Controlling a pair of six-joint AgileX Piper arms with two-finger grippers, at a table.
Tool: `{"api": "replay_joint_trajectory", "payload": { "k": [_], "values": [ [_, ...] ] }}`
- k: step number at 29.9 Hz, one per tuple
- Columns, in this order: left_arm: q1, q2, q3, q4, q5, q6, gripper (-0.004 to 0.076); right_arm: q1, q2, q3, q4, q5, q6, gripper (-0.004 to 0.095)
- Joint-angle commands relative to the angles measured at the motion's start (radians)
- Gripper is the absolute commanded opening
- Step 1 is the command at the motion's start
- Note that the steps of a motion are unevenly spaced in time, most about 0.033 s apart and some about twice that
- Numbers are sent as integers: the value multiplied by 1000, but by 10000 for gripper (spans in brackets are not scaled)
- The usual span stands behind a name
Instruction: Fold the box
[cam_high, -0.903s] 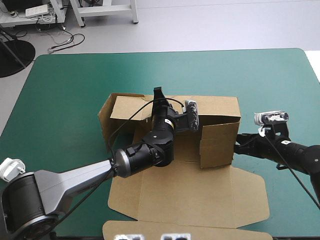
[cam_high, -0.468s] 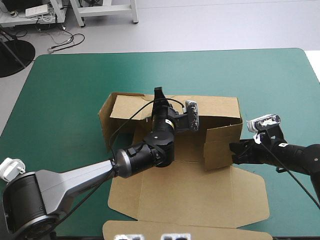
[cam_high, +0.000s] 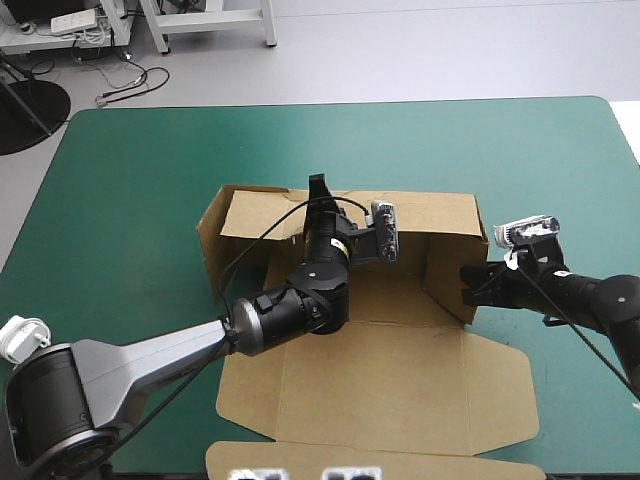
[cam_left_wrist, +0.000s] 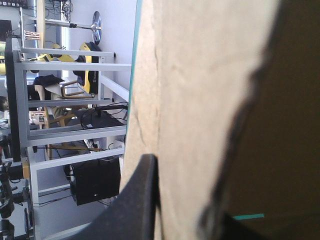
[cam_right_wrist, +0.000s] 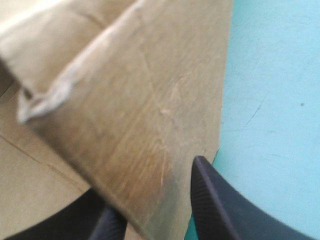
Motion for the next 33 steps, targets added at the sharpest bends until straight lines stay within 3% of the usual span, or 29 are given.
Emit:
{"api": "replay_joint_trajectory", "payload": {
  "k": [1,5,15,18,24,26,33],
  "values": [
    [-13,4,19,-210,16,9,-10,2,22,-33,108,-86,-35,256],
    [-13,4,19,-210,9,11,-10,2,42,-33,137,-87,-81,-22],
    [-13,4,19,-118,38,15,17,2,43,-33,121,-36,-86,-1],
    [-13,4,19,-71,38,15,99,2,43,-33,115,-22,-83,-1],
    [-13,4,19,39,34,15,403,2,43,-33,115,1,-81,-1],
    [-13,4,19,67,34,9,462,2,43,-33,115,1,-78,-1],
    [-42,-4,17,109,52,0,470,2,43,-33,115,2,-76,-1]
  ]
}}
